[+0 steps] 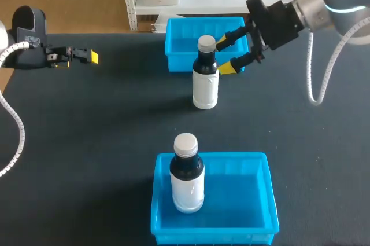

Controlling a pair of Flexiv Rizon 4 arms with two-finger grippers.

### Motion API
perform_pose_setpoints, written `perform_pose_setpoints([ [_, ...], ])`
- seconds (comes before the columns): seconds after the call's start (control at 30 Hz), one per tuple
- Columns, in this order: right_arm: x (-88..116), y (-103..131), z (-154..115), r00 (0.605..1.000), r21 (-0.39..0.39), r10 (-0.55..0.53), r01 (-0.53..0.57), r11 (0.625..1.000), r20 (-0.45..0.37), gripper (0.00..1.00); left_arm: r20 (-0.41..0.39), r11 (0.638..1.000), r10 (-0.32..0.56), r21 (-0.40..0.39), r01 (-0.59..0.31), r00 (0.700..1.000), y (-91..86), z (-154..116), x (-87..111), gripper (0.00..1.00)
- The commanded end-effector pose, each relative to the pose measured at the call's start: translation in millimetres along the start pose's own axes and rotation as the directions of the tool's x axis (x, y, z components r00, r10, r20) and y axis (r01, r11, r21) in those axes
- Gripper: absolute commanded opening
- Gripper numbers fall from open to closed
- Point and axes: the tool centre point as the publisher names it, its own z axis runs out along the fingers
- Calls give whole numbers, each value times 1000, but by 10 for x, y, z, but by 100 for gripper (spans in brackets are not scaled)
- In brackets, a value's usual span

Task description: Pick up the bottle, and place it in the far bin if it is heavy, or in the near bin if it is light.

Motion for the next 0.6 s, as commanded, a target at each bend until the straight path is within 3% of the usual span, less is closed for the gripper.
perform_pose_setpoints([
  [0.03, -59, 14, 104, 1000, -8, -1, 1, 1000, 6, 100, 0, 1000, 0, 0, 0, 1000, 0, 0, 0, 100],
  [0.43, -139, 52, 327, 1000, 11, 18, -18, 1000, 11, 100, 0, 1000, 0, 0, 0, 1000, 0, 0, 0, 100],
  [0.47, -135, 51, 338, 1000, 11, 21, -21, 1000, 12, 84, 0, 1000, 0, 0, 0, 1000, 0, 0, 0, 100],
  [0.5, -131, 50, 350, 1000, 11, 23, -23, 1000, 12, 50, 0, 1000, 0, 0, 0, 1000, 0, 0, 0, 100],
  [0.57, -124, 49, 373, 1000, 12, 26, -26, 1000, 11, 37, 0, 1000, 0, 0, 0, 1000, 0, 0, 0, 100],
  [0.6, -120, 49, 385, 1000, 12, 26, -26, 1000, 11, 24, 0, 1000, 0, 0, 0, 1000, 0, 0, 0, 100],
])
